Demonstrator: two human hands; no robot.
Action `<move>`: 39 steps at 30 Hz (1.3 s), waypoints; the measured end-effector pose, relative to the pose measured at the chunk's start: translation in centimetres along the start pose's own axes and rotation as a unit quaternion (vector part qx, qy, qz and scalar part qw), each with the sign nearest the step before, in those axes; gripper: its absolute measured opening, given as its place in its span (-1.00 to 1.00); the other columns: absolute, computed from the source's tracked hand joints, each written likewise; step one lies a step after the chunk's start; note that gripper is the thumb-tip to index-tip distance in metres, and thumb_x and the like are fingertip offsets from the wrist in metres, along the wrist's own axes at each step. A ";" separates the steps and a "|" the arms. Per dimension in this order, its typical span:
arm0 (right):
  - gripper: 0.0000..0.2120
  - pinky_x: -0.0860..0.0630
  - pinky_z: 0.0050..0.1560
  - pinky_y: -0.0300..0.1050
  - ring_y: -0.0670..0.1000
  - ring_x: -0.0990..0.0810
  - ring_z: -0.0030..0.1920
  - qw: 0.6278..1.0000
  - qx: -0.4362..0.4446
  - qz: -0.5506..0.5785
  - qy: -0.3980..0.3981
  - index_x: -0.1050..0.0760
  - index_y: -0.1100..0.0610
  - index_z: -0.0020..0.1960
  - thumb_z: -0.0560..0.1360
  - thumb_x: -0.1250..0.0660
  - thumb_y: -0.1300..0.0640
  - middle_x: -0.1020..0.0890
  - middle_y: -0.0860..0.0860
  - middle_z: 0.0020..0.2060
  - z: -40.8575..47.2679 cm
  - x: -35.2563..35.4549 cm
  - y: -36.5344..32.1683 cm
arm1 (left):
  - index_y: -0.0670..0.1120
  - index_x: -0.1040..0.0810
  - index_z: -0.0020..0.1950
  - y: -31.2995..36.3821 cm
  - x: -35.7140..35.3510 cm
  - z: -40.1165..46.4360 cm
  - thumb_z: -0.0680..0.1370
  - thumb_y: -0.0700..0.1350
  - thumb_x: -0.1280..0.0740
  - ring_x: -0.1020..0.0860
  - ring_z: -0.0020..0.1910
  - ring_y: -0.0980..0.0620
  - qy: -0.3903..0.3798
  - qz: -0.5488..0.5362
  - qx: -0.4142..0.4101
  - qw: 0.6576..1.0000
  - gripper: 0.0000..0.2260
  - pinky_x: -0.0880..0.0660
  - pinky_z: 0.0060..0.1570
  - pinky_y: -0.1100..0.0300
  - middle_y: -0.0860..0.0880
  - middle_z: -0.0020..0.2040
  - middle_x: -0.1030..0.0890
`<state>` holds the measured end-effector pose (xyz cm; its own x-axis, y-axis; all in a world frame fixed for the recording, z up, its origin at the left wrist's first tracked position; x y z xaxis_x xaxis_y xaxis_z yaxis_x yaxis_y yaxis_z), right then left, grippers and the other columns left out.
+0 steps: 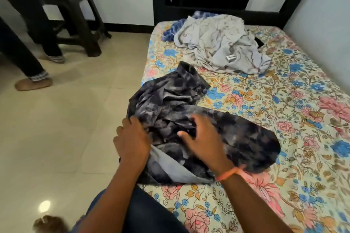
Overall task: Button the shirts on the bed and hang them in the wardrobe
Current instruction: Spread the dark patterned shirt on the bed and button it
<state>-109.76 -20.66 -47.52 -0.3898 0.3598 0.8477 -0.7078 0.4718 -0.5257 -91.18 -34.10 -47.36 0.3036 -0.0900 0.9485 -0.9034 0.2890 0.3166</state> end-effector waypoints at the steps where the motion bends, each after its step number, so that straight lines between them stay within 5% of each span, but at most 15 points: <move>1: -0.39 -0.59 0.00 0.05 0.13 -0.54 0.16 0.997 -0.002 -0.065 -0.031 -0.27 0.05 0.45 0.51 -0.37 -0.15 -0.41 0.11 0.33 0.9 -1.9 -0.2 | -0.15 -0.49 0.09 -0.6 0.0 0.7 0.57 -0.13 -0.29 -0.52 -0.03 -0.21 0.001 -0.055 -0.013 0.998 -0.86 -0.43 -0.16 0.02 -0.18 0.05 -0.55; 5: -0.84 -0.47 -0.16 0.00 0.21 -0.59 0.00 0.997 -0.035 -0.072 -0.013 -0.52 0.15 0.09 0.54 -0.24 0.25 -0.58 0.12 0.03 3.5 -0.9 2.2 | -0.22 -0.55 -0.14 -2.2 0.1 3.4 0.60 -0.17 -0.24 -0.46 -0.21 -0.12 -0.036 -0.242 0.012 0.970 -0.82 -0.26 -0.23 0.11 -0.11 -0.19 -0.54; 10: -0.85 -0.43 -0.19 -0.08 0.12 -0.56 -0.14 0.980 -0.176 0.012 0.087 -0.61 0.28 -0.09 0.45 -0.28 0.28 -0.65 0.21 -0.14 7.0 12.7 9.1 | -0.13 -0.62 -0.06 3.0 -1.3 2.6 0.66 -0.08 -0.21 -0.59 -0.09 -0.11 -0.211 -0.491 0.033 0.844 -0.76 -0.46 -0.07 0.03 -0.13 -0.07 -0.66; 13: -0.62 -0.50 -0.16 0.10 0.24 -0.64 -0.16 0.945 -0.212 0.020 0.249 -0.62 0.37 -0.14 0.29 -0.18 0.12 -0.63 0.28 -0.27 7.3 24.3 12.9 | -0.12 -0.64 -0.03 5.3 -1.4 2.3 0.56 0.00 -0.26 -0.63 -0.05 -0.14 -0.192 -0.542 0.031 0.817 -0.76 -0.56 -0.02 -0.06 -0.10 -0.04 -0.69; 16: -0.54 -0.43 0.06 0.14 0.33 -0.59 0.07 0.894 -0.255 0.024 0.369 -0.57 0.41 0.02 0.36 -0.12 0.11 -0.62 0.38 -0.02 4.7 29.7 16.3 | -0.14 -0.62 -0.07 5.7 -1.2 2.2 0.47 0.03 -0.24 -0.61 -0.15 -0.11 -0.144 -0.499 0.029 0.854 -0.72 -0.58 -0.09 -0.18 -0.16 -0.11 -0.69; 19: -0.46 -0.39 0.30 0.16 0.39 -0.45 0.27 0.904 -0.298 0.033 0.305 -0.40 0.41 0.27 0.40 -0.13 0.09 -0.47 0.42 0.24 2.1 25.2 18.0 | -0.22 -0.54 -0.07 5.6 -0.2 0.5 0.59 -0.12 -0.21 -0.49 -0.14 -0.10 -0.123 -0.396 0.007 0.910 -0.80 -0.34 -0.21 0.05 -0.16 -0.12 -0.58; 23: -0.63 -0.50 0.04 0.08 0.25 -0.56 0.02 0.895 -0.334 0.169 0.241 -0.45 0.25 0.06 0.47 -0.27 -0.05 -0.53 0.27 0.04 -3.5 14.3 16.9 | -0.21 -0.52 0.08 5.1 -2.1 -1.2 0.59 0.06 -0.27 -0.55 0.03 -0.20 -0.171 -0.345 0.012 0.923 -0.67 -0.45 -0.04 0.03 -0.16 0.01 -0.58; 26: -0.40 -0.51 -0.11 0.01 0.12 -0.58 -0.14 0.853 -0.342 0.364 0.154 -0.53 0.24 -0.01 0.48 -0.27 -0.35 -0.61 0.15 -0.11 -8.9 5.8 12.2 | -0.16 -0.52 0.07 5.3 -2.1 -2.2 0.45 0.29 -0.34 -0.57 -0.04 -0.13 -0.171 -0.280 -0.015 0.945 -0.48 -0.51 -0.07 0.04 -0.08 -0.02 -0.58; 28: -0.54 -0.51 -0.18 -0.07 0.00 -0.56 -0.21 0.841 -0.343 0.410 0.082 -0.55 0.17 -0.11 0.48 -0.34 -0.26 -0.62 0.03 -0.22 -9.9 2.4 10.4 | -0.15 -0.48 -0.19 6.4 -2.0 -3.0 0.49 0.22 -0.36 -0.51 -0.26 -0.02 -0.182 -0.243 -0.053 0.951 -0.59 -0.39 -0.29 0.14 -0.03 -0.23 -0.54; 31: -0.54 -0.61 -0.20 0.06 0.02 -0.60 -0.25 0.852 -0.370 0.356 0.102 -0.58 0.18 -0.20 0.27 -0.54 -0.22 -0.66 0.10 -0.28 -9.0 2.0 12.0 | -0.13 -0.31 -0.37 8.1 -1.8 -3.8 0.59 0.00 -0.29 -0.39 -0.43 0.01 -0.184 -0.211 -0.097 0.955 -0.61 -0.19 -0.46 0.15 -0.05 -0.41 -0.40; 33: -0.61 -0.46 -0.39 0.01 0.02 -0.44 -0.45 0.844 -0.374 0.372 0.102 -0.45 0.18 -0.41 0.32 -0.56 -0.04 -0.50 0.17 -0.46 -8.0 2.4 13.1 | -0.17 -0.30 -0.31 9.2 -1.3 -3.8 0.61 -0.10 -0.23 -0.35 -0.44 0.02 -0.174 -0.259 -0.091 0.946 -0.68 -0.16 -0.47 0.14 -0.05 -0.40 -0.36; 35: -0.65 -0.35 -0.49 -0.16 0.00 -0.35 -0.55 0.818 -0.393 0.408 0.104 -0.36 0.16 -0.37 0.43 -0.51 0.21 -0.41 0.13 -0.50 -8.0 2.8 14.0 | -0.20 -0.33 -0.17 9.9 -0.7 -3.8 0.63 -0.13 -0.20 -0.35 -0.42 0.03 -0.156 -0.309 -0.071 0.936 -0.78 -0.18 -0.47 0.14 -0.06 -0.34 -0.37; 39: -0.68 -0.34 -0.57 -0.23 0.01 -0.38 -0.63 0.839 -0.397 0.360 0.096 -0.44 0.28 -0.32 0.45 -0.51 0.17 -0.47 0.18 -0.54 -9.3 3.4 15.7 | -0.19 -0.34 0.02 11.3 0.4 -4.2 0.62 -0.12 -0.25 -0.40 -0.28 0.07 -0.140 -0.347 -0.076 0.924 -0.84 -0.24 -0.40 0.20 -0.02 -0.18 -0.41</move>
<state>-116.72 -4.49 -53.52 -0.3925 0.8683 0.3032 0.3146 0.4365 -0.8429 -99.96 -26.86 -43.41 0.6844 -0.5407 0.4890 -0.4616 0.1978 0.8648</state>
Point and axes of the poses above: each hand's wrist, its own z-axis towards the middle knuckle, its own x-axis out of the back of the hand, y = z × x, the point moved 10 cm from there along z, towards the middle knuckle
